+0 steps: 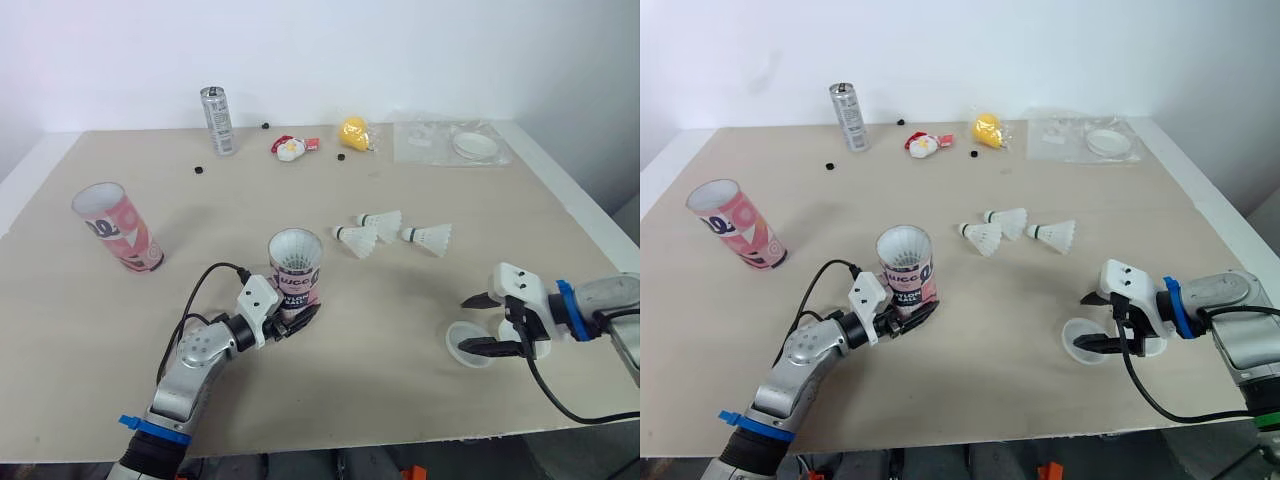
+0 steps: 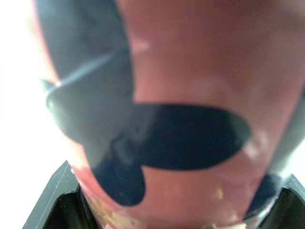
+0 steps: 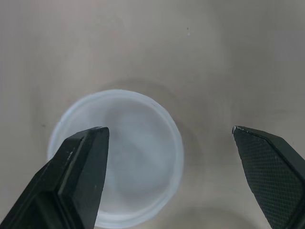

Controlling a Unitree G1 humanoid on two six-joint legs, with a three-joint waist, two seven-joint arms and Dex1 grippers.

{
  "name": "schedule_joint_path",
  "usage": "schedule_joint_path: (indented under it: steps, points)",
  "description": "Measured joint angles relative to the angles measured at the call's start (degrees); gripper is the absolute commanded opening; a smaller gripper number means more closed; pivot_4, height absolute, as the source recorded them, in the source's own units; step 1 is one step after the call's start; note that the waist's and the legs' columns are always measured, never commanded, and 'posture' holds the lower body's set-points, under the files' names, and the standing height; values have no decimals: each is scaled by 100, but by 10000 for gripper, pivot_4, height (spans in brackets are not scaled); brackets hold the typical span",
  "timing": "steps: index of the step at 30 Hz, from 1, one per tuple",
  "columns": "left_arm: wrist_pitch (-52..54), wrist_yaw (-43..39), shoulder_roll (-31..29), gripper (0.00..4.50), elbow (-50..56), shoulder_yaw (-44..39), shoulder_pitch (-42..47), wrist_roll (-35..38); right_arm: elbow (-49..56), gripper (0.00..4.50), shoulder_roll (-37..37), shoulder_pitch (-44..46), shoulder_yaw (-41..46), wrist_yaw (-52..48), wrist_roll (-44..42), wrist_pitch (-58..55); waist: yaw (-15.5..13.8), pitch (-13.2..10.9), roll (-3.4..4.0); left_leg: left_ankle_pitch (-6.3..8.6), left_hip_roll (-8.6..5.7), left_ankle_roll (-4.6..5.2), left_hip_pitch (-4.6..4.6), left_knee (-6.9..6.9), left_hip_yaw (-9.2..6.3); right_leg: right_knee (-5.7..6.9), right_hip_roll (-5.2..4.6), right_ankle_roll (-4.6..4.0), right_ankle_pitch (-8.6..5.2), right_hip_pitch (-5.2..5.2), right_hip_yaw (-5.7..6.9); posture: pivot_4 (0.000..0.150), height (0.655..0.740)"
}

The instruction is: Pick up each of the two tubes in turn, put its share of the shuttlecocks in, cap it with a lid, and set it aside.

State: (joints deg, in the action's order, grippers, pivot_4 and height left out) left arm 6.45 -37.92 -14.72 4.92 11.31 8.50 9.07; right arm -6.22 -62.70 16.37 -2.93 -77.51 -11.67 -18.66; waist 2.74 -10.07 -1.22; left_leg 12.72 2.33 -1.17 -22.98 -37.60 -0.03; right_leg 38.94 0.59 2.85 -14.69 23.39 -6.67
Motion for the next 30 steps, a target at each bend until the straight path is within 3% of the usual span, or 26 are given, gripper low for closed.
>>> schedule_joint_path:
  steps: [4,10,19,24,26,30]
  points:
    - [15,8,3,30229,19,7,-7,-7,-152,31400,-1,64,-20,-41,82,117,0,0,0,1,0,0,0,0,0,-2,0,1,-1,-2,0,1500,7400]
    - [15,20,3,30229,20,13,-5,-13,-307,1061,-1,123,-24,-133,130,227,0,0,0,1,0,-1,1,0,0,-3,0,1,-1,-3,1,1500,7400]
    - [12,25,-27,30229,17,9,3,-18,-270,423,131,352,12,-388,-286,-187,4,0,2,1,-1,-1,3,0,0,-4,-1,2,1,-4,-2,1500,7400]
    - [5,25,-19,30229,-50,6,54,-16,425,423,399,2015,99,-553,-1286,-1453,19,-3,36,-1,-16,1,7,0,-10,-3,-1,5,13,-2,-11,1500,7400]
    - [-27,21,10,30229,-103,23,76,-16,665,423,724,2995,124,-416,-1591,-1947,15,-4,27,0,-13,1,7,1,-20,-4,2,-15,2,-4,-2,1500,7400]
    - [-114,-8,34,30229,-147,63,101,-14,755,423,1477,4033,-88,-91,-1864,-2552,-19,-1,18,1,-18,-1,-13,7,-31,-15,-8,0,-1,2,12,1500,7400]
